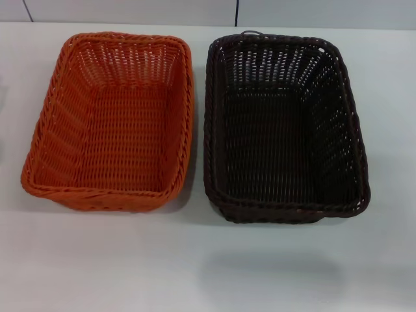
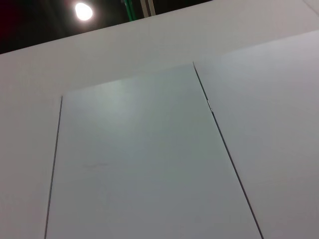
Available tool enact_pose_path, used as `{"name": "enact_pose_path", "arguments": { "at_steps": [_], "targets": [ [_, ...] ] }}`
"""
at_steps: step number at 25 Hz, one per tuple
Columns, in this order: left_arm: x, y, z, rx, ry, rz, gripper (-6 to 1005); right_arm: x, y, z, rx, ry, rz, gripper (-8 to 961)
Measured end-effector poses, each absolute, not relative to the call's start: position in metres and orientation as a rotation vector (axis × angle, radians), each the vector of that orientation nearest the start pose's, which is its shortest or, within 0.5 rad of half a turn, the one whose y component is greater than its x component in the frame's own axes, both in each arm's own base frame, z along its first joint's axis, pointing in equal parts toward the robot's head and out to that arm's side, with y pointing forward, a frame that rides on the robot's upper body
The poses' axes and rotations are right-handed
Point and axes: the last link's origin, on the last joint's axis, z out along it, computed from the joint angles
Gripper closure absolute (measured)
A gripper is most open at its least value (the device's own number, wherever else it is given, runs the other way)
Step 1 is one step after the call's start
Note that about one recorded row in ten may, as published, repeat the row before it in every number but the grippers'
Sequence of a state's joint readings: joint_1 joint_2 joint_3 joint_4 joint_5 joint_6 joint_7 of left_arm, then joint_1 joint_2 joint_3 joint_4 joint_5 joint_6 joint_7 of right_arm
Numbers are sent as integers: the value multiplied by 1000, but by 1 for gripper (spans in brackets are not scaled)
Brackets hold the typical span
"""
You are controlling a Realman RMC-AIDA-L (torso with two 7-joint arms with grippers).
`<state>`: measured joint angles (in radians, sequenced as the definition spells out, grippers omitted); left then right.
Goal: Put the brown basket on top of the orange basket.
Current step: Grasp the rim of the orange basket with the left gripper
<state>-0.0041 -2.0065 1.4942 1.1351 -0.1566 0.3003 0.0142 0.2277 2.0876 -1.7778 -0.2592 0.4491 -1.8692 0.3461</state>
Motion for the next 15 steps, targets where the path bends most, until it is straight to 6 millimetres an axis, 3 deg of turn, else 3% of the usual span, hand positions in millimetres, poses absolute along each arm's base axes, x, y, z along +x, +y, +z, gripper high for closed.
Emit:
{"name": "enact_pose_path", "arguments": {
  "at_steps": [7,10,11,12,15],
  "targets": [
    [-303,351,121,-1575,-666,-123,232,299,250,71,-1172,139,1264,135],
    [-270,356,123,-1703,-719,-36,236,299,251,71,-1174,139,1263,135],
    [-270,356,123,-1703,-719,-36,237,299,251,71,-1174,139,1263,135],
    [-252,356,127,-1769,-752,-39,239,299,251,71,-1175,139,1264,135],
    [-239,354,131,-1809,-782,-62,243,299,251,71,-1174,139,1264,135]
  ]
}}
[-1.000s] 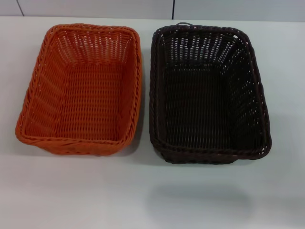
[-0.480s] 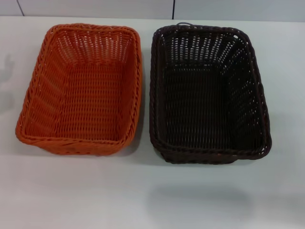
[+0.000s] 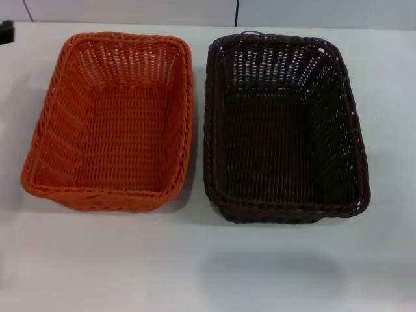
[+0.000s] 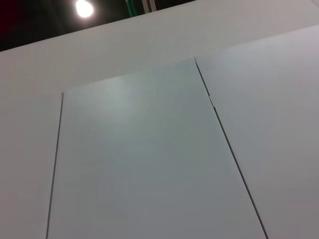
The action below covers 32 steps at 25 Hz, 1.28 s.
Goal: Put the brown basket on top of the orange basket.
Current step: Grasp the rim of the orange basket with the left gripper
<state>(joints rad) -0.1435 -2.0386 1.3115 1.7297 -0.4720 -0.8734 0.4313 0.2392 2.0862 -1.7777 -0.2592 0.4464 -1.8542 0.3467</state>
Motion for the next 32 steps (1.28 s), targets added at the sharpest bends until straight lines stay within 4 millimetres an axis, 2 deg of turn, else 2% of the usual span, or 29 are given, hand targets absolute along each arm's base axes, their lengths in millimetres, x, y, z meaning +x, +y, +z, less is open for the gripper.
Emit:
{"name": "enact_pose_path", "arguments": {
  "at_steps": [2,6,7,14,16,17,21,22,32],
  "targets": [
    [-228,351,137,-1843,-822,-81,246,300,250,70,-1174,142,1261,135],
    [-219,351,136,-1898,-917,-80,251,301,248,70,-1174,147,1260,134],
    [-220,350,131,-1930,-967,-55,253,301,247,70,-1173,149,1262,134],
    [-220,348,108,-1990,-1024,-18,263,301,246,68,-1182,158,1266,134],
    [-225,349,102,-1991,-1044,1,265,301,246,68,-1186,158,1267,134],
    [-235,352,93,-1989,-1082,25,267,301,246,68,-1188,158,1268,134],
    [-243,354,88,-1983,-1106,35,272,301,246,68,-1189,156,1269,134],
    [-250,355,85,-1974,-1126,44,274,300,246,68,-1189,154,1271,134],
    [-258,358,69,-2000,-1162,70,288,300,245,67,-1187,150,1275,135]
  ]
}}
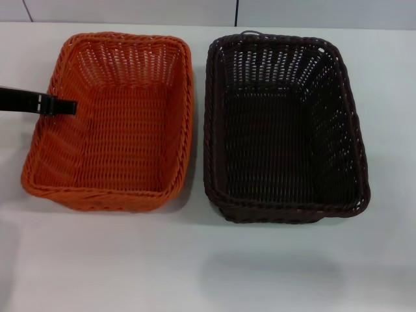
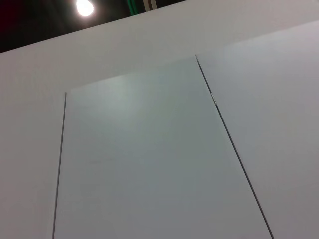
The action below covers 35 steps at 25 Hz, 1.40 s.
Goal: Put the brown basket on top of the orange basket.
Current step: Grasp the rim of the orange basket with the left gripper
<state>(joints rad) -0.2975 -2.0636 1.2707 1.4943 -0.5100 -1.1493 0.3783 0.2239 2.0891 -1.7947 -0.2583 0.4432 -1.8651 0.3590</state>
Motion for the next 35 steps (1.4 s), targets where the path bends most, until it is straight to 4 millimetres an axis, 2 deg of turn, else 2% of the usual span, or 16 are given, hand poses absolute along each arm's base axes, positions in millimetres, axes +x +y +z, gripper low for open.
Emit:
{"name": "enact_pose_path", "arguments": {
  "at_steps": [9,25,31,32,35],
  "targets": [
    [-264,364,58,-2010,-1189,93,301,307,239,73,-1143,155,1246,135],
    [-268,368,59,-2003,-1134,187,323,308,236,74,-1137,151,1246,135],
    [-267,368,58,-2006,-1125,187,681,307,237,74,-1140,150,1249,135],
    [-265,369,59,-2042,-1071,209,741,307,237,74,-1139,149,1250,135],
    [-263,370,60,-2077,-1029,218,756,307,238,74,-1139,149,1250,135]
  ]
}}
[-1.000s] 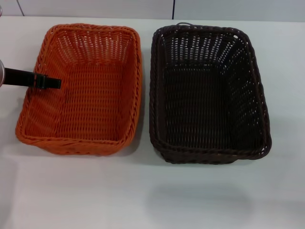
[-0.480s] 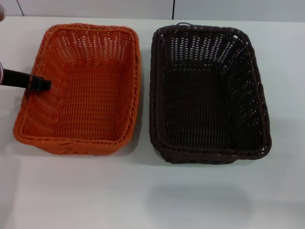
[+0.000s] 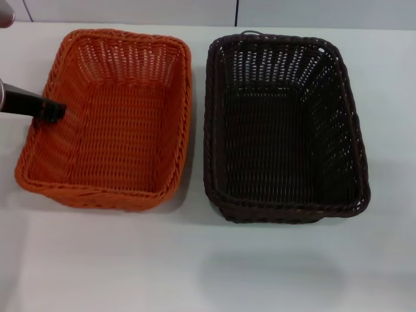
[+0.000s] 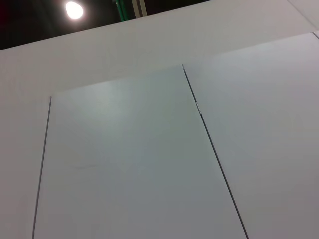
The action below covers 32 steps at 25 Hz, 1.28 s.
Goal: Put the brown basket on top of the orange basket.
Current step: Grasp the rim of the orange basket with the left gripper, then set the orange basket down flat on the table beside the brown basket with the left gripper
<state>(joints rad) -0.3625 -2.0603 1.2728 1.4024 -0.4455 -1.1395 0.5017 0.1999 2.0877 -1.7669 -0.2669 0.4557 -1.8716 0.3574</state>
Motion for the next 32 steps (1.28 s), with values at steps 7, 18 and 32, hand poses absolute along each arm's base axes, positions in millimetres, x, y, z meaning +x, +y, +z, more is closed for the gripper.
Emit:
{"name": "enact_pose_path", "arguments": {
  "at_steps": [7,18,32],
  "targets": [
    [-260,376,80,-2131,-928,236,767,307,238,74,-1140,149,1251,134],
    [-229,386,128,-2421,-592,214,782,308,236,74,-1135,152,1248,134],
    [-189,376,119,-2739,-247,97,824,307,232,74,-1131,140,1255,134]
  ]
}}
